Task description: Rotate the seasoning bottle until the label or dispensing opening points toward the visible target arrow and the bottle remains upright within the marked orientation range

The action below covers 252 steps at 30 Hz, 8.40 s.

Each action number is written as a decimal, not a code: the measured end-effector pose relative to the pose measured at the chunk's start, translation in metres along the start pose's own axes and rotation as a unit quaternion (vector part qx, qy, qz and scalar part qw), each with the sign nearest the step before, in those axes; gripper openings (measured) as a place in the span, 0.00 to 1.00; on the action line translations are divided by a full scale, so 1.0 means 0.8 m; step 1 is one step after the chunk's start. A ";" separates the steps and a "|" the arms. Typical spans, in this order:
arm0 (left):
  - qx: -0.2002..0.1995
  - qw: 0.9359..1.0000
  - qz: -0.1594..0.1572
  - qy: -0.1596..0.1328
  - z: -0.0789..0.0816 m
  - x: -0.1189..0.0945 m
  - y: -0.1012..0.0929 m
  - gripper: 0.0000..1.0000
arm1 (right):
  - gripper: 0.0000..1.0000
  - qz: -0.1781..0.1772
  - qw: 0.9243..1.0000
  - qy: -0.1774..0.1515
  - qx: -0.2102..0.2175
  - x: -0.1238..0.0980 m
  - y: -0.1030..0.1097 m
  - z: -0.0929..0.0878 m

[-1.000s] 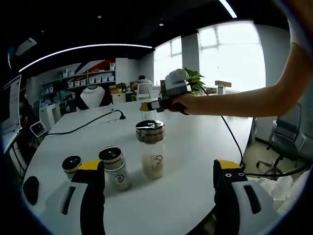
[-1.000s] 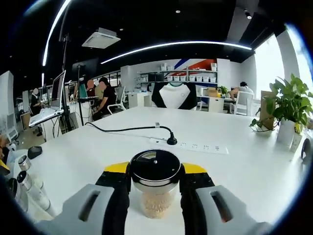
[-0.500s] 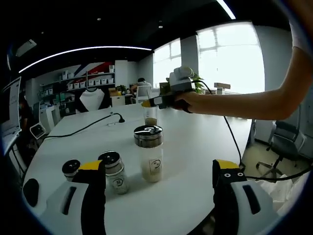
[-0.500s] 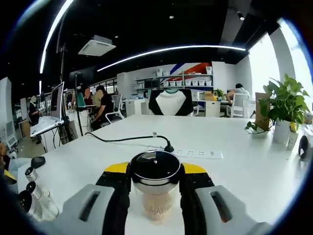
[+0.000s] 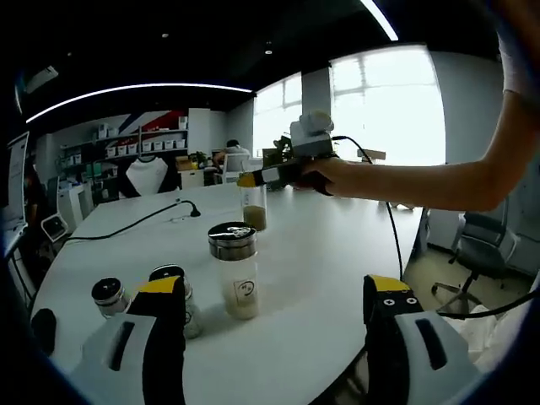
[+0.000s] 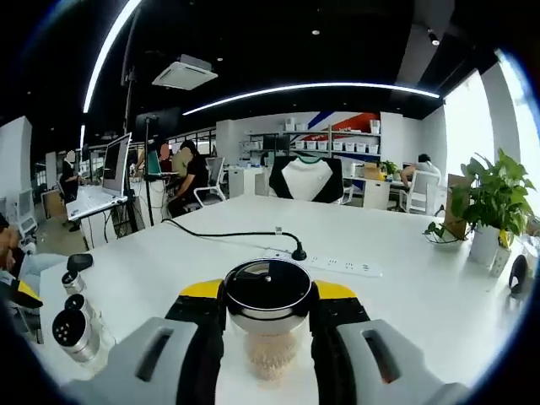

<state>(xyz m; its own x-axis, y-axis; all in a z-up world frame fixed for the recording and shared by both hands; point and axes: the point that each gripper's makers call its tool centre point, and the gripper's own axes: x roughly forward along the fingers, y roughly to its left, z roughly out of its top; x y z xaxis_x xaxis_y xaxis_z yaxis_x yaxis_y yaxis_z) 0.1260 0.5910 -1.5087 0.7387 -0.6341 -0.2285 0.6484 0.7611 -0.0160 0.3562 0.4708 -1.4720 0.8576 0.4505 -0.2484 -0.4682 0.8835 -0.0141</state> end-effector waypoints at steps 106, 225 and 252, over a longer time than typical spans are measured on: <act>0.036 0.999 -0.013 -0.002 0.015 0.061 -0.039 0.44 | 0.37 0.210 0.976 -0.041 -0.041 -0.193 0.248 -0.014; 0.000 0.998 0.029 -0.060 0.040 0.049 -0.033 0.48 | 0.36 0.147 0.987 -0.062 -0.008 -0.201 0.248 0.016; 0.021 0.996 0.057 -0.066 0.040 0.049 -0.025 0.45 | 0.35 0.162 0.984 -0.066 -0.016 -0.204 0.245 0.015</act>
<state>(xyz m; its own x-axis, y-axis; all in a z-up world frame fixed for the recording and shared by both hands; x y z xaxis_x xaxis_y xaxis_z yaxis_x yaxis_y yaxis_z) 0.1481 0.5468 -1.4861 0.8237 -0.5589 -0.0956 0.5644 0.8243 0.0440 0.1271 0.5718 -1.4229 0.6806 0.7232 -0.1171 -0.7271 0.6864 0.0134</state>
